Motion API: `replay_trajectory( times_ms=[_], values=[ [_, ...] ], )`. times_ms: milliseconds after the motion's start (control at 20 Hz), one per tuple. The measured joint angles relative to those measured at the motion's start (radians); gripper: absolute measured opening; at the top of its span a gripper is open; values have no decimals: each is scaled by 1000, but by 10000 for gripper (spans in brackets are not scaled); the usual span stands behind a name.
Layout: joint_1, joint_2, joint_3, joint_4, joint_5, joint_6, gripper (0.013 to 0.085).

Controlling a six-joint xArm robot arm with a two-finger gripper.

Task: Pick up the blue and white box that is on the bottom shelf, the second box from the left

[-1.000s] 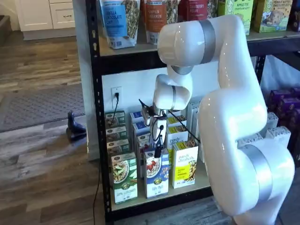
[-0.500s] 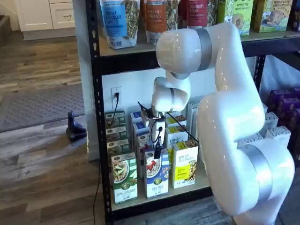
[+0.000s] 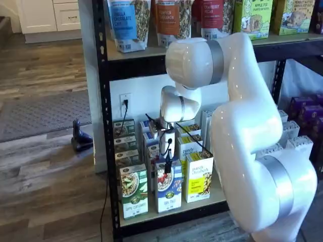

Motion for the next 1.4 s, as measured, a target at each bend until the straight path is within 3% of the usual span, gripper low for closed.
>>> replay_trajectory(
  times_ms=[400, 600, 900, 1400],
  values=[
    [5, 33, -47, -94, 61, 83, 850],
    [6, 41, -52, -117, 73, 103, 850],
    [3, 38, -29, -129, 51, 109, 850],
    [-7, 25, 10, -101, 18, 76, 850]
  ],
)
